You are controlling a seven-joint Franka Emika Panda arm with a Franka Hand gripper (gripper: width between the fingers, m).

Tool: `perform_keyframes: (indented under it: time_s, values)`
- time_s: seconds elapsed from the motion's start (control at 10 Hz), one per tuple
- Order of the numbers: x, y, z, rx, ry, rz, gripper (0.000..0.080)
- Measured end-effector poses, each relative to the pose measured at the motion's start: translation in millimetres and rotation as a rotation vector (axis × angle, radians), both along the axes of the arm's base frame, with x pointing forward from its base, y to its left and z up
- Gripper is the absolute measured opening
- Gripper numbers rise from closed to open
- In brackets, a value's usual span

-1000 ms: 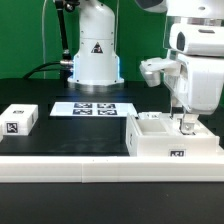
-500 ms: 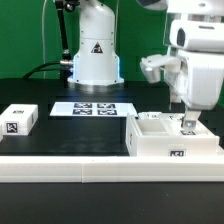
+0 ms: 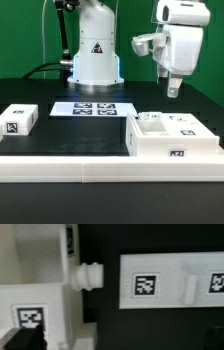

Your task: Assemble cabinet

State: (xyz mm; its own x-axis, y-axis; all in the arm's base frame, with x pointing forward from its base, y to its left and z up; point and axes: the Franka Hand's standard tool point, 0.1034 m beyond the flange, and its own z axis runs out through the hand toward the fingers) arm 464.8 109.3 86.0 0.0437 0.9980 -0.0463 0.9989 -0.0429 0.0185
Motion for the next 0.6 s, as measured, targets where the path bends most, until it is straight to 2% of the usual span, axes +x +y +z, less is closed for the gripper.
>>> perform_keyframes:
  time_s: [0.1,0.6]
  values:
    - [-12.7,2.3,-4.0,0.006,0.0,-0.008,0.0797]
    - [-8.9,0.3,-4.1,0.005,0.001,-0.01,0.0797]
